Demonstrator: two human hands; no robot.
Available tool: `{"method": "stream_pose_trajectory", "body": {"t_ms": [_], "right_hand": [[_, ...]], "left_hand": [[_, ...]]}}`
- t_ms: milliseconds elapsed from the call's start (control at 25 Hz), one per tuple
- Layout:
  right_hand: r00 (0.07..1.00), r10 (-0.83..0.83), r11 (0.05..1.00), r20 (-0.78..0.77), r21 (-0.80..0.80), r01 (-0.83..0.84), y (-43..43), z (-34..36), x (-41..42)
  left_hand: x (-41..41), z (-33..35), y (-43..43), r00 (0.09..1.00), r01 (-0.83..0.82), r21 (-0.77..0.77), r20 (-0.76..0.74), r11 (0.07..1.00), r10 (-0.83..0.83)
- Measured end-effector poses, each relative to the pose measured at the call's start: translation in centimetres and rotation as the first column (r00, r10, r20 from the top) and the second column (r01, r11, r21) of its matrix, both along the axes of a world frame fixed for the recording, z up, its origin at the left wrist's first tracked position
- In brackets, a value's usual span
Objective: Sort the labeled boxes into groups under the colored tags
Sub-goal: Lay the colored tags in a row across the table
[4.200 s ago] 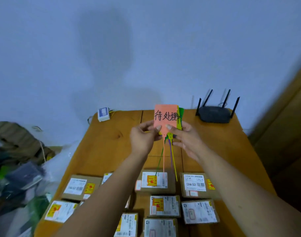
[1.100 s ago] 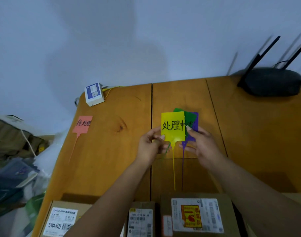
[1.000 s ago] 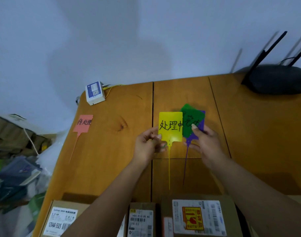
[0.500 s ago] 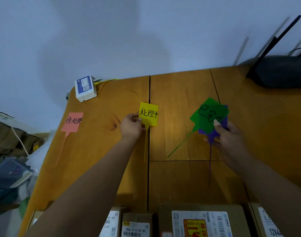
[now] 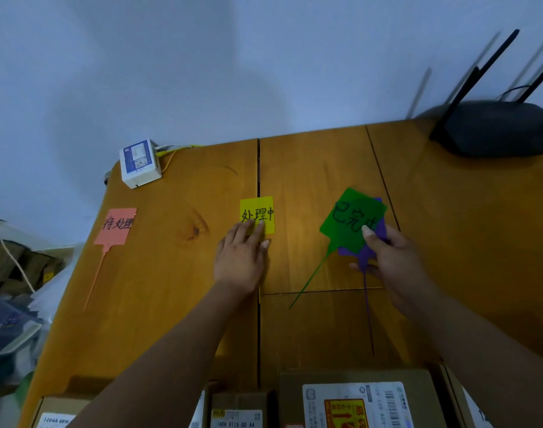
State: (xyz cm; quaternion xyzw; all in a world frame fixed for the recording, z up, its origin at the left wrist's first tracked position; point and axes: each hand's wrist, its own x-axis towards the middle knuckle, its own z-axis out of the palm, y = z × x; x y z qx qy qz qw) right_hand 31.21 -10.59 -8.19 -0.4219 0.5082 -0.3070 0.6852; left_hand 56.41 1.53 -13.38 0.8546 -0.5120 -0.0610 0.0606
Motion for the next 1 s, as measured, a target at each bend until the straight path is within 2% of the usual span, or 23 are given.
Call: {"method": "stream_pose_trajectory", "body": {"t_ms": [120, 200, 280, 320, 360, 400, 480, 520, 560, 720, 840, 920, 960, 1000], "right_hand": [[0.999, 0.032, 0.999, -0.004, -0.005, -0.032, 0.3, 0.7, 0.0], [0.999, 0.041, 0.999, 0.006, -0.011, -0.041, 0.4, 1.2, 0.0], [0.999, 0.044, 0.999, 0.026, -0.025, -0.043, 0.5, 2.1, -0.1], [0.998, 0.05, 0.998, 0.038, -0.033, -0.048, 0.6, 2.6, -0.3], [0.997, 0.057, 0.997, 0.044, -0.045, -0.055, 0.6, 3.1, -0.6], [0.997, 0.066, 0.996, 0.044, -0.062, -0.064, 0.7, 3.6, -1.0], [0.994, 0.093, 0.991, 0.057, -0.104, -0.087, 0.4, 5.0, -2.0], [0.992, 0.112, 0.988, 0.063, -0.115, -0.104, 0.3, 5.6, -2.6], [0.989, 0.13, 0.985, 0.068, -0.122, -0.121, 0.1, 6.1, -3.3], [0.99, 0.12, 0.985, 0.074, -0.129, -0.11, -1.2, 7.4, -6.9], [0.993, 0.006, 0.996, 0.119, -0.093, 0.005, -3.0, 7.7, -11.7], [0.99, -0.062, 0.996, 0.129, -0.059, 0.07, -4.2, 7.3, -15.5], [0.991, -0.068, 0.996, 0.111, -0.052, 0.074, -4.7, 6.8, -17.1], [0.993, -0.078, 0.996, 0.087, -0.04, 0.081, -5.0, 6.4, -18.5]], "left_hand": [[-0.4, 0.2, 0.0, 1.0, -0.008, 0.015, 0.002, 1.0, 0.008], [-0.3, 1.1, 0.3, 0.999, -0.018, -0.036, -0.027, 0.999, 0.018], [-0.7, 2.4, 0.5, 0.998, -0.026, -0.159, -0.052, 0.987, 0.018], [-1.2, 3.1, 0.4, 0.994, -0.038, -0.253, -0.109, 0.967, 0.011], [-2.1, 4.1, 0.0, 0.972, -0.082, -0.351, -0.234, 0.933, -0.003], [-3.3, 5.3, -0.6, 0.907, -0.17, -0.414, -0.42, 0.894, -0.022], [-6.5, 8.3, -2.3, 0.626, -0.361, -0.375, -0.776, 0.854, -0.076], [-8.0, 9.6, -3.2, 0.497, -0.4, -0.318, -0.863, 0.86, -0.088], [-9.4, 10.6, -4.0, 0.42, -0.403, -0.277, -0.903, 0.872, -0.092], [-14.6, 12.2, -6.4, 0.257, -0.428, -0.207, -0.961, 0.88, -0.101], [-18.7, 11.6, -8.5, 0.03, -0.528, -0.065, -0.998, 0.846, -0.059], [-20.9, 10.2, -10.1, -0.116, -0.607, 0.048, -0.993, 0.793, -0.028], [-21.7, 9.4, -10.8, -0.14, -0.636, 0.081, -0.99, 0.767, -0.012], [-22.4, 8.5, -11.4, -0.125, -0.655, 0.091, -0.992, 0.75, 0.012]]}}
